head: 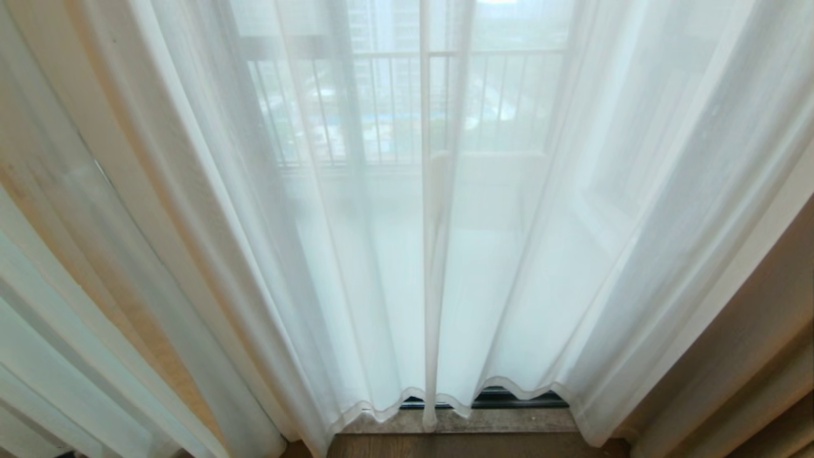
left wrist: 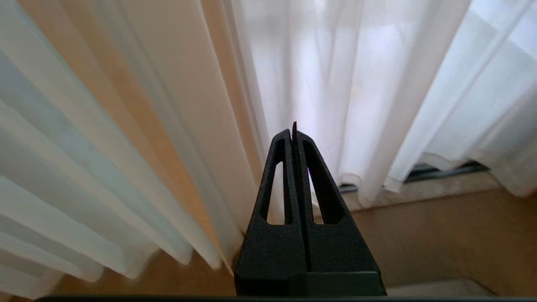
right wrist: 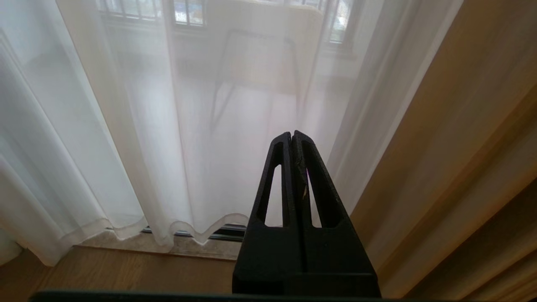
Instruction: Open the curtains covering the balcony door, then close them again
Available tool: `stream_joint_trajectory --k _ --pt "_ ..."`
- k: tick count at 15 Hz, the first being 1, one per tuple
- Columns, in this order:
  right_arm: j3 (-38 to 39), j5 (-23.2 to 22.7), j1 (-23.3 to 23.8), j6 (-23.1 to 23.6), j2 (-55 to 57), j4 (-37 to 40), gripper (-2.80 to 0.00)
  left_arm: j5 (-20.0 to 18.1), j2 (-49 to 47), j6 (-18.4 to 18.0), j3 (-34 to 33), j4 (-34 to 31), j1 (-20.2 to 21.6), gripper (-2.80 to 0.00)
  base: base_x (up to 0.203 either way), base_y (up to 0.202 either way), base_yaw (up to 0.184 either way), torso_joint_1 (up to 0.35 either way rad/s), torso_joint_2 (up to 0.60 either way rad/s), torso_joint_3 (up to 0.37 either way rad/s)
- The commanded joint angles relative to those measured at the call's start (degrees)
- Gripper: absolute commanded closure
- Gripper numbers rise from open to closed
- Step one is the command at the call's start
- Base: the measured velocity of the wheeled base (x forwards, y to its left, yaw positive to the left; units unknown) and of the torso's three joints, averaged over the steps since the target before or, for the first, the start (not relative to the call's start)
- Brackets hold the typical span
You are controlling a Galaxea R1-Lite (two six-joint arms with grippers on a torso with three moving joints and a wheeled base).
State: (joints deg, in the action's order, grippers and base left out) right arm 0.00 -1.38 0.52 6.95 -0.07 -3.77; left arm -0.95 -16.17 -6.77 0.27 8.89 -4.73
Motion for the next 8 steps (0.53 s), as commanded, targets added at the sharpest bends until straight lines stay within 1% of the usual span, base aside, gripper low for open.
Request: stream_joint_trajectory --k 1,2,3,4,6,7,8 --pt "0.0 -0.03 0.0 0.08 0.07 -0.01 0.0 -1.84 0.07 1.02 -0.2 -3.85 0.22 0.0 0.0 0.0 0.0 0.0 0.0 0.0" --pt "0.0 -0.03 0.0 0.08 0.07 -0.01 0.0 -1.87 1.04 0.94 -0.23 -5.02 1.47 0.0 0.0 0.0 0.0 0.0 0.0 0.0" --pt "0.0 -0.03 0.0 0.08 0.07 -0.01 0.0 -1.61 3.97 1.24 -0.19 -6.64 2.91 0.0 0.0 0.0 0.0 0.0 0.0 0.0" --pt "0.0 -0.03 0.0 0.11 0.07 -0.01 0.0 -1.12 7.89 2.46 -0.07 -7.79 3.71 0.0 0.0 0.0 0.0 0.0 0.0 0.0" --pt "0.0 -0.03 0.0 0.08 0.07 -0.01 0.0 -0.11 14.86 6.41 -0.02 -8.81 4.43 0.0 0.0 0.0 0.0 0.0 0.0 0.0" --pt "0.0 -0.03 0.0 0.08 0.07 -0.01 0.0 0.29 16.15 8.03 -0.12 -8.79 4.68 0.0 0.0 0.0 0.0 0.0 0.0 0.0" --pt "0.0 -0.03 0.0 0.08 0.07 -0.01 0.0 0.52 16.08 8.58 -0.18 -8.8 4.82 0.0 0.0 0.0 0.0 0.0 0.0 0.0"
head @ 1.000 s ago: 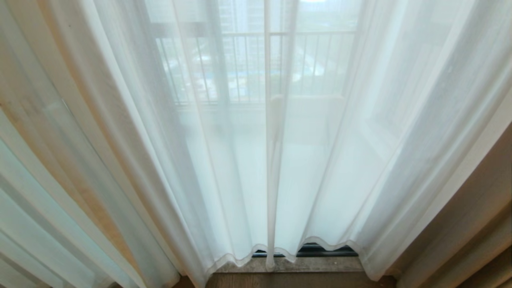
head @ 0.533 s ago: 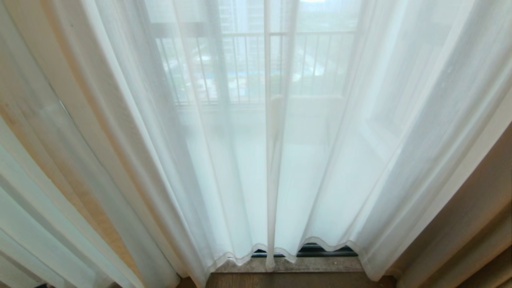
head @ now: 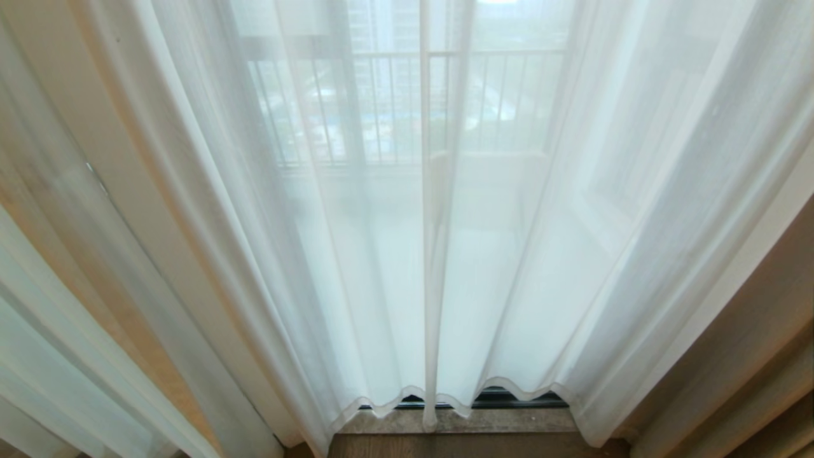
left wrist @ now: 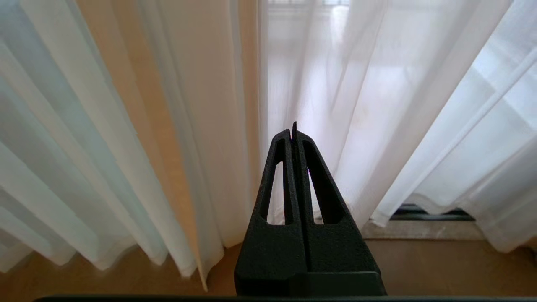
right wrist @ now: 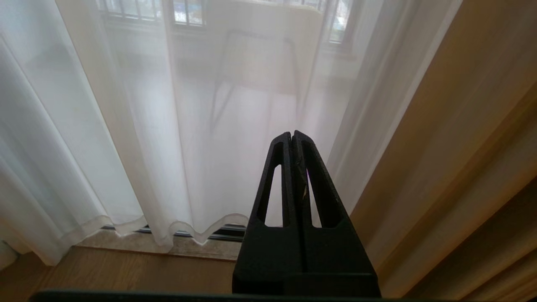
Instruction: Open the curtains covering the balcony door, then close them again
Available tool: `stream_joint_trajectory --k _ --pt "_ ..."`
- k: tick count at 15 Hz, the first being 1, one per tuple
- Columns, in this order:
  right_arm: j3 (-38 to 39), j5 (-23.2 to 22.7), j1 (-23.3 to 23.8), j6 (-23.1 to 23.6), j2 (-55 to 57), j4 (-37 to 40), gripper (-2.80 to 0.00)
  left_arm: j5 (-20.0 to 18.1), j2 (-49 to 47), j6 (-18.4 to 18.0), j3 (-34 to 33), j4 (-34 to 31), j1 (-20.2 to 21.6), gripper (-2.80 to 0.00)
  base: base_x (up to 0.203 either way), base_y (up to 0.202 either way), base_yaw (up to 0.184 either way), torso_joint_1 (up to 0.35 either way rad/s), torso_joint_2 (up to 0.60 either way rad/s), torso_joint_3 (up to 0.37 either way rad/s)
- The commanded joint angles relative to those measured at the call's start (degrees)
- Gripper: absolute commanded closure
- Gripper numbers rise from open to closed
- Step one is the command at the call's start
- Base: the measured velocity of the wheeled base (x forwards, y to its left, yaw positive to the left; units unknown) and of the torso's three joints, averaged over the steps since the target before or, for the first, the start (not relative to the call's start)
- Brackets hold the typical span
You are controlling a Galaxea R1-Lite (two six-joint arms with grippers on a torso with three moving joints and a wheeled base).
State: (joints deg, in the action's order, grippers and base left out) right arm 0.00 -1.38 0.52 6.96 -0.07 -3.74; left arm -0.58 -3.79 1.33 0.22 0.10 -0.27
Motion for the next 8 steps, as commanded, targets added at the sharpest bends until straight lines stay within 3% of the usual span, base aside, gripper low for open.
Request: stream_joint_trajectory --k 1,8 --pt "0.0 -0.03 0.0 0.07 0.07 -0.04 0.0 0.05 3.7 0.13 -0.13 0.08 0.27 0.0 0.0 0.0 0.0 0.0 0.0 0.0" --pt "0.0 -0.03 0.0 0.07 0.07 -0.04 0.0 0.05 3.7 0.34 -0.13 0.08 0.27 0.0 0.0 0.0 0.0 0.0 0.0 0.0"
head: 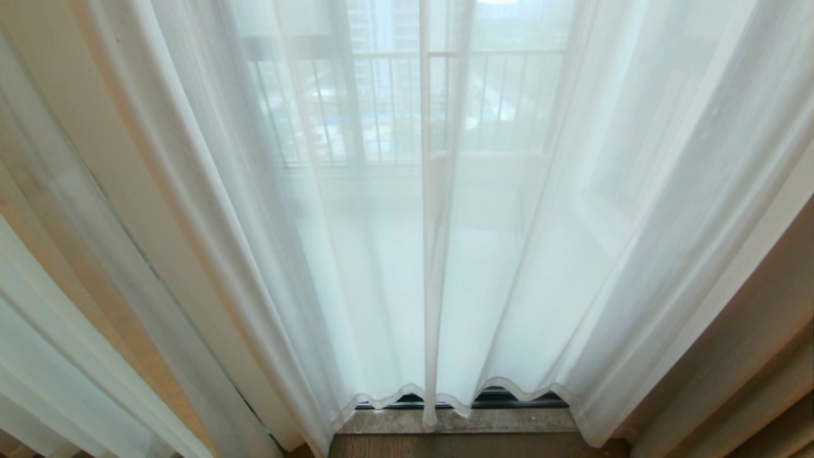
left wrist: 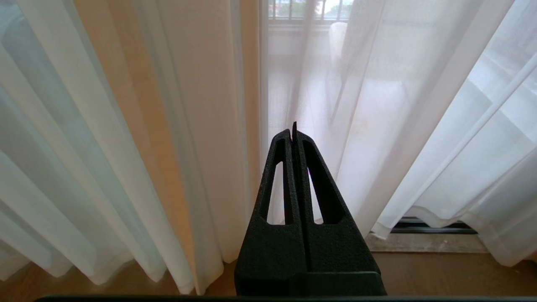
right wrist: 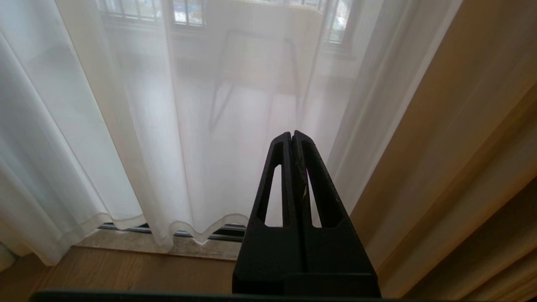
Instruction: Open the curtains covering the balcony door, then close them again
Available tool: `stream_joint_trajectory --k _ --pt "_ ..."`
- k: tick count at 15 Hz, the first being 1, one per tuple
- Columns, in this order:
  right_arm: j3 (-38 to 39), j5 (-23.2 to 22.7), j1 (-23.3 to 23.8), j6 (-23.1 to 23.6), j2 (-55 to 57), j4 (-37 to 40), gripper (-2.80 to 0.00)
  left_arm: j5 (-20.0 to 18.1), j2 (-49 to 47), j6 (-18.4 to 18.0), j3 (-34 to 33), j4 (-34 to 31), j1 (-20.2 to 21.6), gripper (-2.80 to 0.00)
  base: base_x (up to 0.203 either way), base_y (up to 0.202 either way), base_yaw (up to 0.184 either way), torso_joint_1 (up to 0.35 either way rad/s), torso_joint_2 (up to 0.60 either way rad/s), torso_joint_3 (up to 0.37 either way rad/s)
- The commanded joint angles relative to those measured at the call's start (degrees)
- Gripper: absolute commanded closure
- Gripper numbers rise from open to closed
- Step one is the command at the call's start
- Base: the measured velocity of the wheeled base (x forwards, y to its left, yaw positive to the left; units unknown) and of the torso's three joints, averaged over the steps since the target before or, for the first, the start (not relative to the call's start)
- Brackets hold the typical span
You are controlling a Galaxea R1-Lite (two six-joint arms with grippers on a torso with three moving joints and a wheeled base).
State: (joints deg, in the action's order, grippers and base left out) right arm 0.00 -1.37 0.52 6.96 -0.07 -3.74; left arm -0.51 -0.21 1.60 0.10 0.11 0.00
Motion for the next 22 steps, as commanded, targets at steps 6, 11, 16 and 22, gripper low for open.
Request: stream_joint_trajectory --k 6,11,16,22 --pt "0.0 -0.03 0.0 0.07 0.07 -0.04 0.0 -0.02 0.12 0.07 -0.01 -0.02 0.0 0.0 0.0 0.0 0.0 0.0 0.0 0.0" --pt "0.0 -0.03 0.0 0.03 0.07 -0.08 0.0 -0.02 0.12 0.07 -0.01 0.07 0.0 0.0 0.0 0.0 0.0 0.0 0.0 0.0" --pt "0.0 0.08 0.0 -0.17 0.07 -0.04 0.0 -0.02 0.12 0.07 -0.01 0.07 0.0 0.0 0.0 0.0 0.0 0.0 0.0 0.0" --pt "0.0 1.64 0.0 -4.85 0.07 -0.12 0.0 -0.02 0.12 0.07 -0.01 0.07 0.0 0.0 0.0 0.0 0.0 0.0 0.0 0.0"
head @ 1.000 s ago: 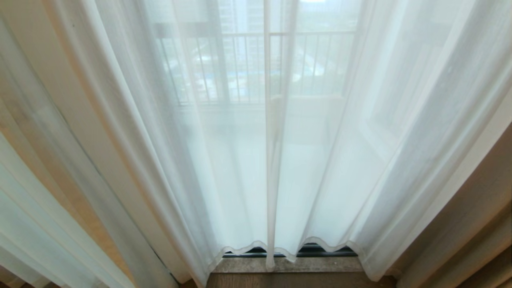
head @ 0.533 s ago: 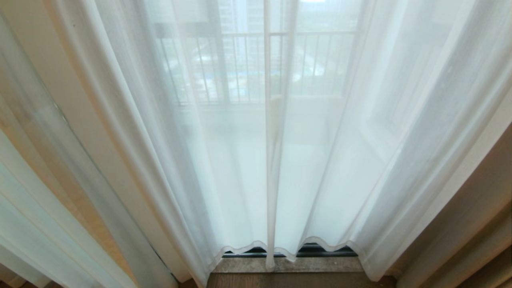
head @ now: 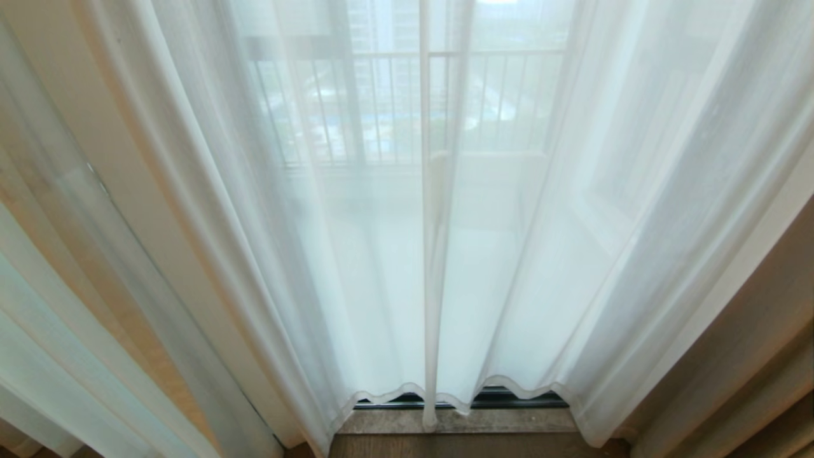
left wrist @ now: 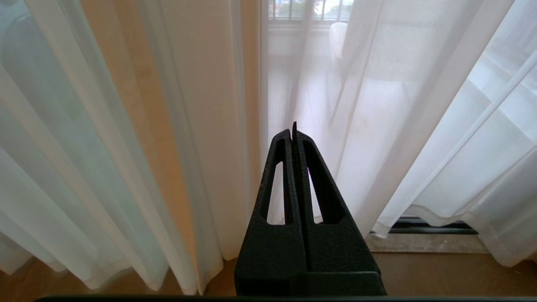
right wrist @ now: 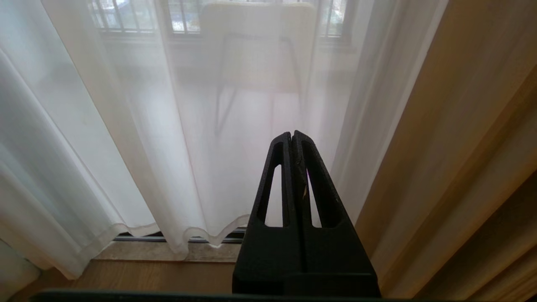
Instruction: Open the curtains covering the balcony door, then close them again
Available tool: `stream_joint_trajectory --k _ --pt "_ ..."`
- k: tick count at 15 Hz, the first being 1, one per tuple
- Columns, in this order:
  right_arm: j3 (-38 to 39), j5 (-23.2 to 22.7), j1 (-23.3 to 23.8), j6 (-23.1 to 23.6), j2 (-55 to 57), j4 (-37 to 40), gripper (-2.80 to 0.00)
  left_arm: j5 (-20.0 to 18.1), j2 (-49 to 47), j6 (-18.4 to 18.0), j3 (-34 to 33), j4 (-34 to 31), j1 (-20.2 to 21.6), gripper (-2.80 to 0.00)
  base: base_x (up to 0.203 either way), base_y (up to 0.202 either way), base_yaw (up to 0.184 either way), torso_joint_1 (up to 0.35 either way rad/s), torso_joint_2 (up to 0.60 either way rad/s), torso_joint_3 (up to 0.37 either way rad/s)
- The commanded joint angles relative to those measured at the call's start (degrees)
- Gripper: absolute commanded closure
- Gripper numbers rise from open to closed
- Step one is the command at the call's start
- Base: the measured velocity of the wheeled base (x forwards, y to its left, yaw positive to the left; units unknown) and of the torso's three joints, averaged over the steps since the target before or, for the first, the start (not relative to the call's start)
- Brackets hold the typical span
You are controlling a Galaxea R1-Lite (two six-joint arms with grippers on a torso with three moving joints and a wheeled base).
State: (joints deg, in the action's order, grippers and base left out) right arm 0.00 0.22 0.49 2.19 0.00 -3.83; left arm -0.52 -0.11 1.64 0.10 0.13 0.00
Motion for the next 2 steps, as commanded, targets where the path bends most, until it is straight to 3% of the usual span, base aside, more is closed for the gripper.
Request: stream_joint_trajectory --k 1,2 --pt "0.0 0.04 0.04 -0.34 0.0 -0.04 0.0 0.0 0.02 0.03 -0.01 0.05 0.0 0.0 0.0 0.0 0.0 0.0 0.0 0.0" --pt "0.0 0.04 0.04 -0.62 0.0 -0.04 0.0 0.0 0.02 0.03 -0.01 0.05 0.0 0.0 0.0 0.0 0.0 0.0 0.0 0.0"
